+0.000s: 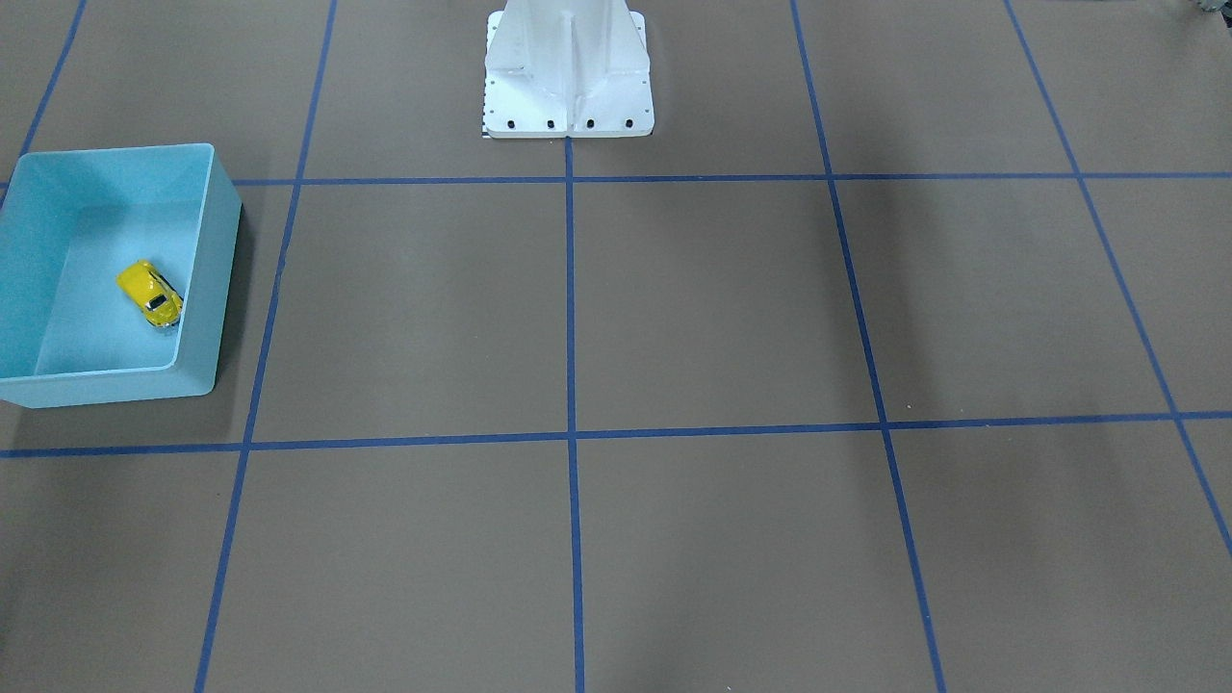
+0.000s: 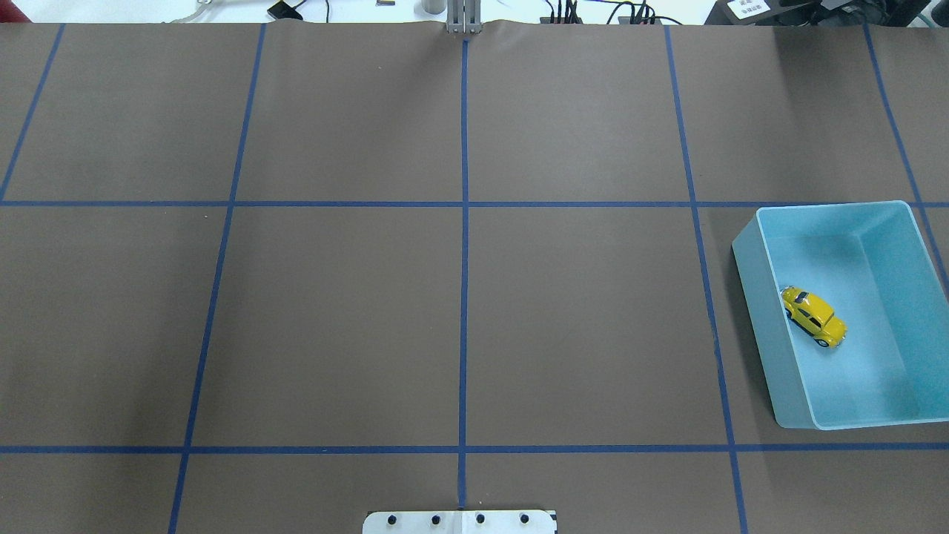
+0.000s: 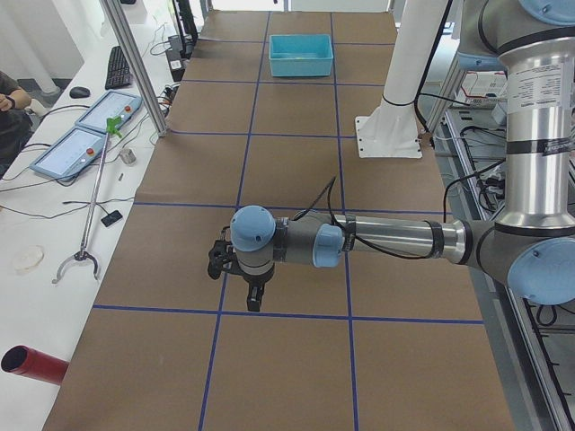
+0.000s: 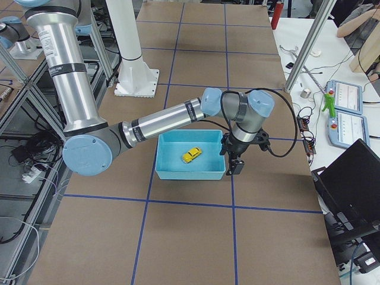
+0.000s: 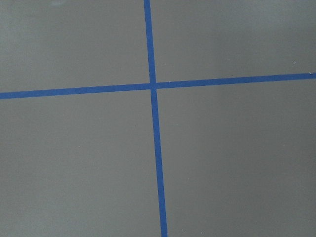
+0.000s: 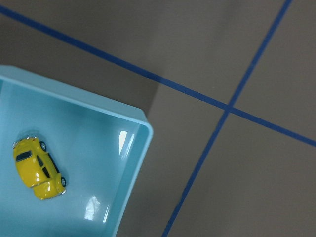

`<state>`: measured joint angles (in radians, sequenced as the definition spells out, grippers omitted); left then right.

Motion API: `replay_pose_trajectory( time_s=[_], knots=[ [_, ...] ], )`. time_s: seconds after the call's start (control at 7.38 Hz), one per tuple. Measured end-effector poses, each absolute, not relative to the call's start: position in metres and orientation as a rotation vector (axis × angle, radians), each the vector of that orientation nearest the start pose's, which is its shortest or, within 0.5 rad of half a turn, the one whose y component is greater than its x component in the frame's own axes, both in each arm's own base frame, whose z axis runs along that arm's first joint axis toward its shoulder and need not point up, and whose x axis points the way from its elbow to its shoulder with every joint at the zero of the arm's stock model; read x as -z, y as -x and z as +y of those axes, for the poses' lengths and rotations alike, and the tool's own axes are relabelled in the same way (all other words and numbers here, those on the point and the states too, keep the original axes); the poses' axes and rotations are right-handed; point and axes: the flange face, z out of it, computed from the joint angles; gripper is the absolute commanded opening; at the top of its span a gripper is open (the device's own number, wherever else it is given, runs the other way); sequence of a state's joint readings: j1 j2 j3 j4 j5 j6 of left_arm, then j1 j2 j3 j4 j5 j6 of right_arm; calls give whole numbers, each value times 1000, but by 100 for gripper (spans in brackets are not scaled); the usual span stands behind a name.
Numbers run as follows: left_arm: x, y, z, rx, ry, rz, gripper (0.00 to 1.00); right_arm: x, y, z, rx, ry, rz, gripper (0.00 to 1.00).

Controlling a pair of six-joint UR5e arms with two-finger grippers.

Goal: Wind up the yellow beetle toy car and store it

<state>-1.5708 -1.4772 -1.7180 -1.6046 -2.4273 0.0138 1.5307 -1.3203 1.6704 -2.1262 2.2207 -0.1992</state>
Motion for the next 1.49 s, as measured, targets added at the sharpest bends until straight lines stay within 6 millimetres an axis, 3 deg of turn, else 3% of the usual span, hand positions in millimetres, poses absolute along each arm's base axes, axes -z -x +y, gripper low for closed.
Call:
replay_pose_trajectory(
  time_s=[0.27,0.54,0.95,1.49],
  knots=[
    [-621,58,-457,-50,-88,855,100,-592,-86,-543,-35,161,-664,100],
    [-622,58,-456,-50,-86,855,100,-647,-92,-508,-54,101,-663,100],
    [-623,58,-455,-49,-84,855,100,-660,-92,-517,-74,87,-665,100],
    [-622,58,-456,-49,-85,854,100,-668,-91,-515,-80,103,-670,100]
  ],
)
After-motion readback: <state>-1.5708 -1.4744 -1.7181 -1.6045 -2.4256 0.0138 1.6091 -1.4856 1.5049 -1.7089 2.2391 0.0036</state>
